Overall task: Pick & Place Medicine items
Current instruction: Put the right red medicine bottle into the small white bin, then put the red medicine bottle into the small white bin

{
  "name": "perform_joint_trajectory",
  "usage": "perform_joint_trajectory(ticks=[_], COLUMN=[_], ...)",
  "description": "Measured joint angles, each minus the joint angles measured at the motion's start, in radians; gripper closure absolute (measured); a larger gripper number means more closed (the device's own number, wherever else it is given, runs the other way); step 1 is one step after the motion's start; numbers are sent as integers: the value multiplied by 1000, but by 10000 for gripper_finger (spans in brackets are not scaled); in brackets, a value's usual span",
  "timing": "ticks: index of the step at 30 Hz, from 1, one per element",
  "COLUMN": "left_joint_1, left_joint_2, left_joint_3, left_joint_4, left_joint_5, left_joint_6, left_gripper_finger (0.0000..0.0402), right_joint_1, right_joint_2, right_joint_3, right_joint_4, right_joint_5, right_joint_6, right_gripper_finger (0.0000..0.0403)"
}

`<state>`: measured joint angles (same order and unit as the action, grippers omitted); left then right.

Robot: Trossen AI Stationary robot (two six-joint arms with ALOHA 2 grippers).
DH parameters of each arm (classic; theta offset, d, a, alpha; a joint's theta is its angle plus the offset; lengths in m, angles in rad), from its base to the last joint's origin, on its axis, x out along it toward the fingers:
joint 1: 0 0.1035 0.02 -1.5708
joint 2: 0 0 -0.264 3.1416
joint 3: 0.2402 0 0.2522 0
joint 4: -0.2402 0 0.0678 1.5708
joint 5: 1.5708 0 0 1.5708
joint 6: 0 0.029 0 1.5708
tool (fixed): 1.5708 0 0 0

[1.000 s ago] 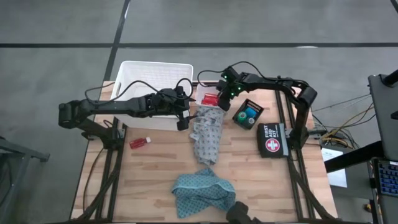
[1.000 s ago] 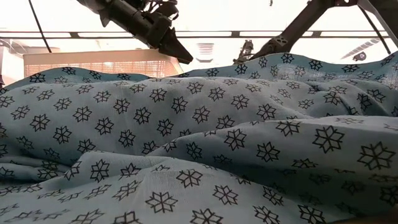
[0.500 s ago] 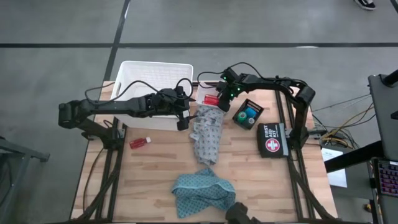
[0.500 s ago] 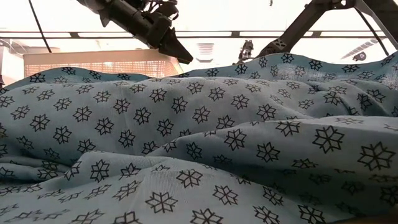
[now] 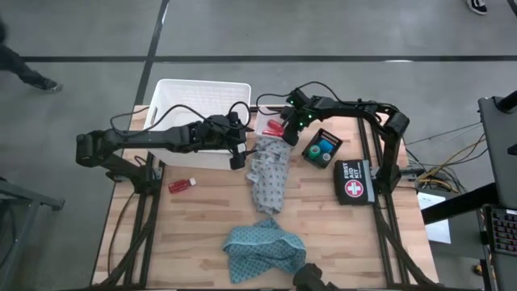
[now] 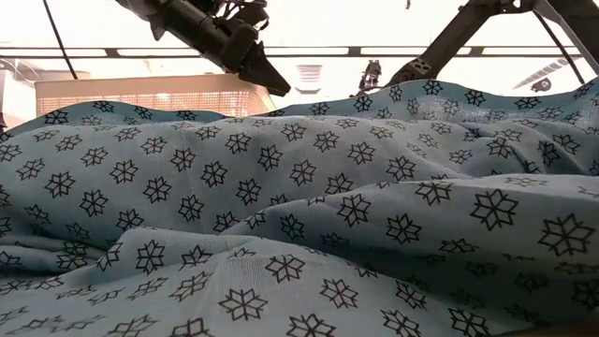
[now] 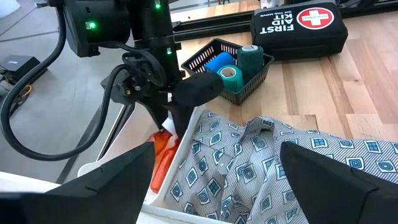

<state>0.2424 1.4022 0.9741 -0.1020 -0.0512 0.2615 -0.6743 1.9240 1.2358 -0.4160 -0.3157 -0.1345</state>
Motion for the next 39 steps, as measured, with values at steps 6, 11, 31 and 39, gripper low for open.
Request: perform_joint_trajectory(ticks=[6,11,31,39], left_joint_1=[0,0,0,0], left_joint_2=[0,0,0,0], left_joint_3=[0,0,0,0], left_joint_4=[0,0,0,0], left_joint_5=[0,0,0,0], left_joint_6=[0,0,0,0], left_gripper_finger=[54,54,54,54], right_joint_1=[0,0,2,10], right_joint_2=[0,-1,-65,-128], right_joint_3=[0,0,0,0], right_joint_4=[2,4,7,8], right_joint_5=[1,0,-11,-11], right_joint_6=[4,-1,-7,-3], right_gripper_finger=[141,114,113,110])
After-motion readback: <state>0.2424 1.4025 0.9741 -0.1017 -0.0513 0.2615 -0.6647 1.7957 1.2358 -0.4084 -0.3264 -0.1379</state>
